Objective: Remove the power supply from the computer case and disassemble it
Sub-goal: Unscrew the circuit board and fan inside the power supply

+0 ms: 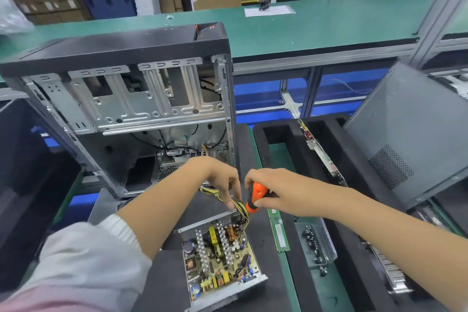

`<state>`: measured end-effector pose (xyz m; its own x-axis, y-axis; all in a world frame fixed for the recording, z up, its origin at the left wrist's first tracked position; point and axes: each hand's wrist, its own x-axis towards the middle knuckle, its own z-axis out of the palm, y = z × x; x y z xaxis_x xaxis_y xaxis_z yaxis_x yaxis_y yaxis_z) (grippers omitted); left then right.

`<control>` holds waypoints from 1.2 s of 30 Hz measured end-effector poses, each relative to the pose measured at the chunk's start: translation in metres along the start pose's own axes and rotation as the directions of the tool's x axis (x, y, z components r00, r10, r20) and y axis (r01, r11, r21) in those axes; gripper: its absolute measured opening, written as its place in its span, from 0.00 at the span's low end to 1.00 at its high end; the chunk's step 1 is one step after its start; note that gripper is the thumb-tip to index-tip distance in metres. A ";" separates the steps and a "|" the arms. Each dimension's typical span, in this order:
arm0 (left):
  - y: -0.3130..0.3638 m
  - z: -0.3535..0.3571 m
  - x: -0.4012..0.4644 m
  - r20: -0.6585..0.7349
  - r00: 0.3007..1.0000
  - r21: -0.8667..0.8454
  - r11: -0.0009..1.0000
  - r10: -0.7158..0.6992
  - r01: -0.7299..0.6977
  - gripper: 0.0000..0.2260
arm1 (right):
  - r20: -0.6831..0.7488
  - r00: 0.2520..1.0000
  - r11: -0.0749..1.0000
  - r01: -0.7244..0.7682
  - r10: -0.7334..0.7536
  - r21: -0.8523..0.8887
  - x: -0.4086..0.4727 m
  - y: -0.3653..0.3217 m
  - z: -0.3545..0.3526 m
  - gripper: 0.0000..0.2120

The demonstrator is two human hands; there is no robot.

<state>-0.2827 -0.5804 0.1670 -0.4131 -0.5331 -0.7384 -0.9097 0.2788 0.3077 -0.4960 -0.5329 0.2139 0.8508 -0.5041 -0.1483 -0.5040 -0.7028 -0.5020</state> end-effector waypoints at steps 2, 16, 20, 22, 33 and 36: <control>-0.004 0.000 0.006 0.065 0.997 -0.041 0.998 -0.037 0.040 0.20 | 0.007 1.000 1.000 -0.004 0.004 0.008 0.002 0.001 0.000 0.09; 0.000 0.019 0.001 -0.151 0.988 0.104 0.994 -0.015 0.031 0.21 | 0.056 0.998 1.000 -0.017 0.017 0.001 0.006 0.005 -0.001 0.10; 0.008 0.029 -0.003 -0.303 0.953 0.267 0.962 0.025 0.059 0.22 | 0.049 0.998 0.999 -0.038 0.037 0.016 0.007 0.008 0.004 0.09; 0.003 0.032 -0.007 -0.335 0.941 0.154 0.988 0.049 0.004 0.19 | 0.039 0.998 0.998 -0.055 0.054 0.024 0.008 0.010 0.003 0.09; 0.012 0.061 -0.006 -0.667 0.745 0.219 0.960 0.019 0.173 0.19 | 0.001 0.992 0.990 -0.122 0.123 0.076 0.015 0.016 -0.001 0.09; 0.012 0.061 -0.013 -0.605 0.791 0.082 0.981 -0.089 0.173 0.25 | -0.017 0.990 0.987 -0.141 0.143 0.074 0.017 0.017 0.001 0.10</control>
<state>-0.2858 -0.5214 0.1435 -0.2710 -0.9298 -0.2489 -0.9610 0.2466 0.1249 -0.4904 -0.5527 0.2025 0.7674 -0.6079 -0.2037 -0.6067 -0.5858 -0.5374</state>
